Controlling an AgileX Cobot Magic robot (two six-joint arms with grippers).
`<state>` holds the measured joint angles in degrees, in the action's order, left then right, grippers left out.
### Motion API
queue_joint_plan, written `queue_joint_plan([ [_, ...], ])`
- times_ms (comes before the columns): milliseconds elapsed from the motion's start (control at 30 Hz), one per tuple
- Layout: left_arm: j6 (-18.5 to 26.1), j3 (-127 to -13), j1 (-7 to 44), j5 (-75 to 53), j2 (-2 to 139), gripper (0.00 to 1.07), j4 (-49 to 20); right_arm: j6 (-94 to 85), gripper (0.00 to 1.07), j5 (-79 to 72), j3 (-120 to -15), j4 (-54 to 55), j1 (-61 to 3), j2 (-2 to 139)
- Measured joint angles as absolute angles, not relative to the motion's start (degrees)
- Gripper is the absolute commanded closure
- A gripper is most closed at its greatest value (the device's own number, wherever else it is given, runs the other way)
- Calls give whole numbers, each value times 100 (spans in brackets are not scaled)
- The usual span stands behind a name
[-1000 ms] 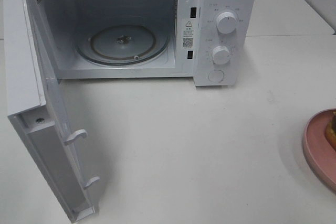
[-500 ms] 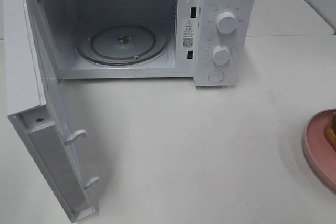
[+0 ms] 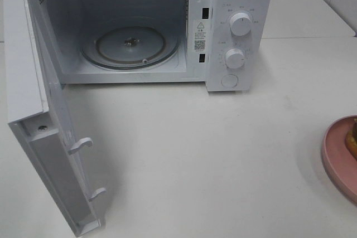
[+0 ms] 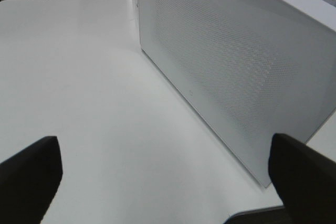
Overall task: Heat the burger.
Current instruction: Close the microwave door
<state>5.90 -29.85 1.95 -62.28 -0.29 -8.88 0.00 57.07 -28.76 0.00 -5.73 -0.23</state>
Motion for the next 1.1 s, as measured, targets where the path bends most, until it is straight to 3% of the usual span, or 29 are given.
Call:
queue_joint_plan([
  [1100,590,-2985,195,-6228,-29,6,-894,0,31,5707,-2876,0,-573,-23],
])
